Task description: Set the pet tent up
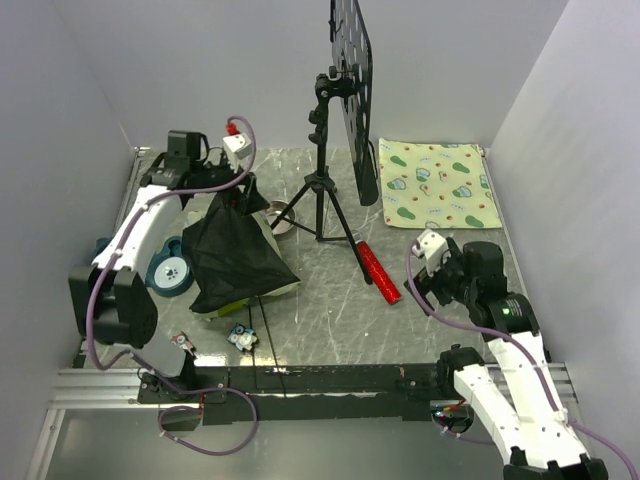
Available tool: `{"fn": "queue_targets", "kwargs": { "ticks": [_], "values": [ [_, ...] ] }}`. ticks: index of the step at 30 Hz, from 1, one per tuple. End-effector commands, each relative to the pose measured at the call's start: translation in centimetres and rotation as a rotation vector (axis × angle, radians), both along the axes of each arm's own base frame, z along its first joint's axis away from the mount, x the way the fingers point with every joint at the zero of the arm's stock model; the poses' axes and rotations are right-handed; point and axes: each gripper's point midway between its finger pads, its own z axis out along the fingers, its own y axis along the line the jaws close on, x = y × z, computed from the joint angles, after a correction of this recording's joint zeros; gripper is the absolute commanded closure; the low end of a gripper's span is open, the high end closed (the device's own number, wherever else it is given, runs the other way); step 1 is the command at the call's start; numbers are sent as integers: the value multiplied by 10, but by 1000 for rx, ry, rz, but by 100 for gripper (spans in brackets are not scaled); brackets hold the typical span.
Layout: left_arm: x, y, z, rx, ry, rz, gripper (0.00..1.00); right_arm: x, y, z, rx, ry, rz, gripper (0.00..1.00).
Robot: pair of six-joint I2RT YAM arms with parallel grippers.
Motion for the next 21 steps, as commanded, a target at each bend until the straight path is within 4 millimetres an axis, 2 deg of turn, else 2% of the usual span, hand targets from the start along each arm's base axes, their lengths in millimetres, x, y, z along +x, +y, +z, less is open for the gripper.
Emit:
{"fn": "queue_targets", "kwargs": {
  "ticks": [1, 8, 11, 15, 19, 21],
  "values": [
    [7, -39, 40, -96, -200, -247, 2, -19, -6, 0, -89, 26, 85, 0],
    [-3, -77, 20, -134, -165, -403, 15, -36, 3, 6, -104, 48, 191, 0],
    [-7, -94, 11, -133, -155, -423, 24, -37, 5, 1, -133, 57, 223, 0],
    [-19, -118, 4, -143, -140, -463, 42, -34, 7, -4, -179, 42, 250, 0],
    [-39, -141, -3, -157, -109, -501, 53, -35, 12, -2, -171, 46, 275, 0],
    [-48, -151, -5, -167, -97, -506, 62, -36, 14, 0, -170, 41, 290, 0]
  ]
}}
